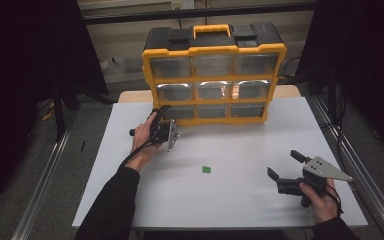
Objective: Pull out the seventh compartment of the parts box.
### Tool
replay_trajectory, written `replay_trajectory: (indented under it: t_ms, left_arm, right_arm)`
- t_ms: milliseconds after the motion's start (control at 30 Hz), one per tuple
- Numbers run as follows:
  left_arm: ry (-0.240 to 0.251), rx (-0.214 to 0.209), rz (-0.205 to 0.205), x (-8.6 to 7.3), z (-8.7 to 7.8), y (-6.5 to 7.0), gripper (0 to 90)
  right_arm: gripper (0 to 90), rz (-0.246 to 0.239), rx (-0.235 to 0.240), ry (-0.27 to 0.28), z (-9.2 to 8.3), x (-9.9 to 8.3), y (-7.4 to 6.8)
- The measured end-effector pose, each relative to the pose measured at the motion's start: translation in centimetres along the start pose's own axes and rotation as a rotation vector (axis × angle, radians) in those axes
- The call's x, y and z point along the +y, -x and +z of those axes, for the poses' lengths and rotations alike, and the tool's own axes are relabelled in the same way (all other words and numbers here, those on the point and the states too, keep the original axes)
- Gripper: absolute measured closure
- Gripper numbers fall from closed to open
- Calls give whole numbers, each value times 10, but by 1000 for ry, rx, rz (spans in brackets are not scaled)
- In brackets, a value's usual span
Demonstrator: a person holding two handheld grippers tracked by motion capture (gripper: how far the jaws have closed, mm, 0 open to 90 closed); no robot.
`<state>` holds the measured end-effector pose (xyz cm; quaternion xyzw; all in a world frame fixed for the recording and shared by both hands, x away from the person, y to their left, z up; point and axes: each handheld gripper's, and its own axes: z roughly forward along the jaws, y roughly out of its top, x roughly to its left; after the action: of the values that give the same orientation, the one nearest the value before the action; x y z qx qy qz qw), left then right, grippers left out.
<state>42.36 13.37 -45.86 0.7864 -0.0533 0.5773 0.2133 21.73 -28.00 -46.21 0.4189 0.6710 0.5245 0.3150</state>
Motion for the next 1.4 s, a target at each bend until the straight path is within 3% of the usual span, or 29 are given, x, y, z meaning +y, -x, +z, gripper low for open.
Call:
replay_trajectory:
  t_ms: [100, 200, 300, 333, 467, 500, 700, 733, 767, 800, 833, 967, 1067, 1167, 1333, 1400]
  left_arm:
    - [18, 5, 23, -1, 1, 1, 405]
    - [-9, 8, 32, 0, 0, 1, 445]
    - [-17, 11, 69, 0, 2, 2, 485]
    - [-11, 19, 51, -1, 3, 3, 495]
    - [-28, 26, 55, -3, 5, 2, 502]
    - [-31, 24, 72, -5, 6, 1, 503]
    - [-43, 33, 84, -7, 8, 1, 545]
    - [-13, 18, 31, -7, 10, 2, 546]
    - [-29, 35, 57, -6, 9, 1, 553]
    - [-8, 20, 47, -5, 10, 2, 558]
    - [-20, 23, 85, -4, 10, 0, 572]
    - [-23, 26, 82, -3, 12, 3, 608]
    - [-33, 61, 108, -4, 14, 3, 631]
    - [-22, 54, 101, -5, 15, 1, 647]
    - [-49, 33, 117, -8, 15, 2, 688]
    - [-40, 48, 111, -10, 17, 3, 697]
  right_arm:
    - [9, 1, 1, -3, 0, 0, 0]
    - [9, -1, -1, 0, 0, 0, 0]
    - [9, -1, 1, -2, 0, 0, 0]
    - [9, 0, 1, -1, 0, 0, 0]
    - [9, -1, 1, 0, 0, 0, 0]
    - [10, 0, 1, 0, 0, 0, 0]
    - [9, -1, 1, -4, 0, 0, -1]
    - [9, 0, 3, -3, 0, 0, -1]
    - [10, -1, 1, -3, 0, 0, 0]
    - [10, -1, 1, -4, 0, 0, 0]
    - [9, 0, 0, -5, 0, 0, 0]
    - [9, -1, 5, -2, 0, 0, -1]
    - [9, -2, 2, -2, 0, 0, 0]
    - [10, -1, 3, -4, 0, 0, 0]
    - [9, -3, 4, -5, 0, 0, 0]
    - [10, -3, 3, 0, 0, 0, 0]
